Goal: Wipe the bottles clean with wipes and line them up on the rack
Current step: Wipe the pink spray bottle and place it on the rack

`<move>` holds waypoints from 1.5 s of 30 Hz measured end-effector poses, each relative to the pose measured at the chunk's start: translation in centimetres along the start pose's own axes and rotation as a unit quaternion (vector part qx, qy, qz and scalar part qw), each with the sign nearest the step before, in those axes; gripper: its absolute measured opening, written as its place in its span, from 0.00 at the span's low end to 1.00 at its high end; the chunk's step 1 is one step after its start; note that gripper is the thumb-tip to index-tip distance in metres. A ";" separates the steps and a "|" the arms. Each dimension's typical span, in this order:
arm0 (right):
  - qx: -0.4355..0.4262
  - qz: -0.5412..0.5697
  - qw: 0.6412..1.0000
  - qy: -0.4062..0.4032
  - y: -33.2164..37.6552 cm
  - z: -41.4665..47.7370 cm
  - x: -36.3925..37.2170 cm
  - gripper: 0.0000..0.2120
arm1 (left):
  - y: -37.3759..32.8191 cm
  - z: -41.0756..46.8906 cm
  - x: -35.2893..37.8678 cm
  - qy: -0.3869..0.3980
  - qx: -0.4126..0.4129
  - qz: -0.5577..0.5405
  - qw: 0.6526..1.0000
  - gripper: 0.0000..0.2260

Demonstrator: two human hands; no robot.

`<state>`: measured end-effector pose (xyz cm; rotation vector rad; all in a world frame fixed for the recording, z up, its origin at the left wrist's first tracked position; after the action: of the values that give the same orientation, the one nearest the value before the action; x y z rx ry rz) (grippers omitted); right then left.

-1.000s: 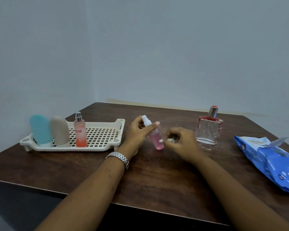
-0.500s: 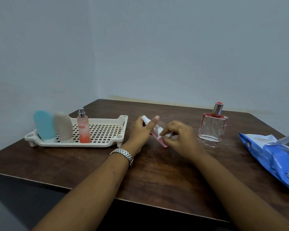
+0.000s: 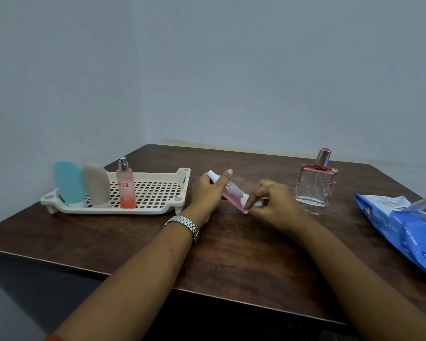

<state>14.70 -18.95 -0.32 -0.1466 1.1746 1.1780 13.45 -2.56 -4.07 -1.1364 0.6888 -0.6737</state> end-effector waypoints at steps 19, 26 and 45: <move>0.040 0.160 0.981 -0.101 -2.0 0.1 -1.4 0.08 | 0.0 0.1 -0.7 -0.024 -0.050 -0.080 0.995 0.17; 0.121 0.335 0.928 -0.106 -3.1 -0.4 -0.4 0.12 | -0.1 0.1 -1.0 -0.028 -0.053 -0.104 0.993 0.19; -0.082 0.075 0.973 -0.204 1.7 -0.4 -2.1 0.07 | -2.7 -1.3 0.5 0.021 0.078 -0.035 0.996 0.21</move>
<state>13.30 -19.75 1.90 0.0614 0.7359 1.3614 12.46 -4.45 -1.91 -1.0079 0.6221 -0.7995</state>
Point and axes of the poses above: each hand's wrist, its own z-axis towards the middle knuckle, its own x-axis out of the palm, y = z × x, the point moved 9 cm from there along z, towards the middle knuckle, and after that the axes turned 1 degree about z, right-handed, at the moved point
